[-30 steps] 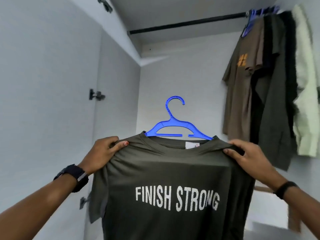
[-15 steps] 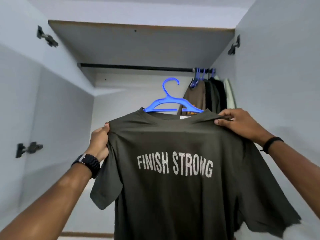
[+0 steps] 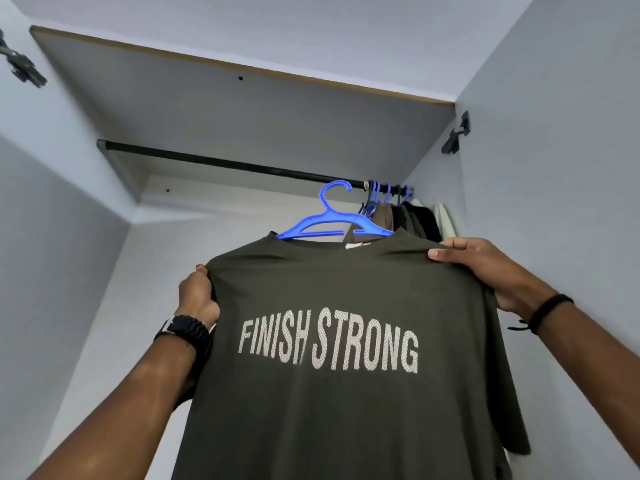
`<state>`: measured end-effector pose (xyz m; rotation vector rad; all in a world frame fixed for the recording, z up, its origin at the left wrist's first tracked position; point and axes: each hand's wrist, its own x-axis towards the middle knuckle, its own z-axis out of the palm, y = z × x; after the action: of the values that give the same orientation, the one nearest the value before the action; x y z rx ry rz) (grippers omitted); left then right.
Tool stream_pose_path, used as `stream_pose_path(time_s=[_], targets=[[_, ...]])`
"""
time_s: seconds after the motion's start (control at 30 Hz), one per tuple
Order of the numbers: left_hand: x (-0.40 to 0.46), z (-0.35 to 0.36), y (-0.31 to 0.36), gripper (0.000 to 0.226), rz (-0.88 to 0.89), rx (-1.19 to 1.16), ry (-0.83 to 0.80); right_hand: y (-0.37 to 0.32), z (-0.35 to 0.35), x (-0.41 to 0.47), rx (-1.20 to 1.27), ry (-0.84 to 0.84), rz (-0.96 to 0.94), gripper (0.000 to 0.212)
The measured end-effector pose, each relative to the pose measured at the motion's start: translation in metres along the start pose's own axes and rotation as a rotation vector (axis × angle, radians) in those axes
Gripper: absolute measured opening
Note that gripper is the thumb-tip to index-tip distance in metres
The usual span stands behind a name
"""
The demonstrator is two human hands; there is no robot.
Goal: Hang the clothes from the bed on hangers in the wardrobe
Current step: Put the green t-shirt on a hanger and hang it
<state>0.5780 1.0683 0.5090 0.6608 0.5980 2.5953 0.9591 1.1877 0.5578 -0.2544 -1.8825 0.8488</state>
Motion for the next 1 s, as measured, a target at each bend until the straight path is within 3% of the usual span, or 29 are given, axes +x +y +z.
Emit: stream_pose_path(time_s=[0.37,0.5,0.57,0.6,0.83,1.0], targets=[[0.124,0.029,-0.092,0.028,-0.044,-0.029,-0.054,0.06,0.019,0.11,-0.162,0.441,-0.252,0.016],[0.165,0.049,-0.12,0.01,-0.034,0.117,-0.255,0.065,0.032,0.149,-0.265,0.549,-0.291,0.015],[0.189,0.063,-0.136,0.047,-0.01,0.246,-0.311,0.062,0.041,0.173,-0.326,0.59,-0.323,0.013],[0.198,0.07,-0.143,0.054,0.023,0.308,-0.342,0.059,0.046,0.182,-0.349,0.604,-0.33,0.013],[0.245,0.098,-0.188,0.034,0.199,0.811,-0.707,0.049,0.063,0.258,-0.514,0.794,-0.34,0.013],[0.255,0.115,-0.208,0.029,0.278,0.873,-0.907,0.05,0.073,0.308,-0.663,0.825,-0.346,0.013]])
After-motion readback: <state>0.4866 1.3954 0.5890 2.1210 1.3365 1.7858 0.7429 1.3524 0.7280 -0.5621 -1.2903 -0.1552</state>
